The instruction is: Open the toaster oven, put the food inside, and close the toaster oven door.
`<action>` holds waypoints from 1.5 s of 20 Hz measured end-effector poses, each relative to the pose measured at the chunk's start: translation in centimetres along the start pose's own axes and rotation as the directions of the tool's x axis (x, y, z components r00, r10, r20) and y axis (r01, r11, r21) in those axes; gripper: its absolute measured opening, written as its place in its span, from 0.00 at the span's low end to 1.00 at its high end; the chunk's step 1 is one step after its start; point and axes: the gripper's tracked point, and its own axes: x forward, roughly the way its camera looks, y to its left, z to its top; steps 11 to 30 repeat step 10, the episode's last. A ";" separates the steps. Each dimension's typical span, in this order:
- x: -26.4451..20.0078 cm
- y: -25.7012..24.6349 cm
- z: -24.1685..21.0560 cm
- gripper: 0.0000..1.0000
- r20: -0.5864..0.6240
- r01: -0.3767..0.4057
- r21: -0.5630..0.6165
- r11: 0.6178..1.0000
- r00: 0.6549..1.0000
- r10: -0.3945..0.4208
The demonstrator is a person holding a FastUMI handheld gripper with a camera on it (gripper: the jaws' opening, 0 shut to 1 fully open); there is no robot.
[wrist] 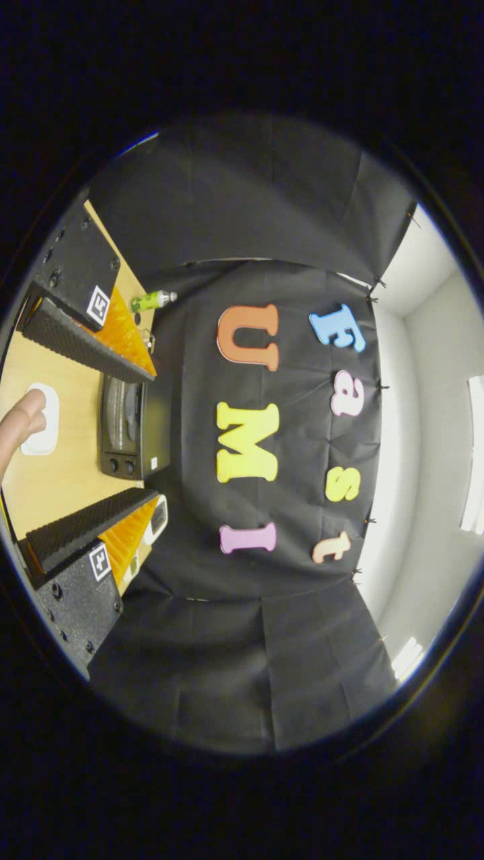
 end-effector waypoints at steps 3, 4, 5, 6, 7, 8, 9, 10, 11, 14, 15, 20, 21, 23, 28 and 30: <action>-0.6 0.8 -0.1 1.00 0.007 -0.002 0.000 1.000 1.000 0.002; -0.5 0.7 -0.1 1.00 0.001 -0.009 0.017 1.000 1.000 0.008; -0.5 0.7 -0.1 1.00 -0.004 -0.017 0.033 0.999 1.000 0.017; -0.6 0.5 0.0 1.00 -0.007 -0.022 0.043 0.999 1.000 0.022; -0.6 0.3 -0.1 1.00 -0.009 -0.022 0.048 0.999 1.000 0.023; -0.5 0.0 -0.1 1.00 -0.010 -0.016 0.048 0.999 1.000 0.016; -0.5 -0.4 -0.2 1.00 -0.012 -0.001 0.044 0.999 1.000 0.002; -0.4 -0.6 -0.2 1.00 -0.010 0.012 0.034 0.999 1.000 -0.011; -0.4 -0.6 -0.2 1.00 -0.010 0.012 0.034 0.999 1.000 -0.011; -0.4 -0.6 -0.2 1.00 -0.010 0.012 0.034 0.999 1.000 -0.011; -0.4 -0.6 -0.2 1.00 -0.010 0.012 0.034 0.999 1.000 -0.011; -0.4 -0.6 -0.2 1.00 -0.010 0.012 0.034 0.999 1.000 -0.011; -0.4 -0.6 -0.2 1.00 -0.010 0.012 0.034 0.999 1.000 -0.011; -0.4 -0.6 -0.2 1.00 -0.010 0.012 0.034 0.999 1.000 -0.011; -0.4 -0.6 -0.2 1.00 -0.010 0.012 0.034 0.999 1.000 -0.011; -0.4 -0.6 -0.2 1.00 -0.010 0.012 0.034 0.999 1.000 -0.011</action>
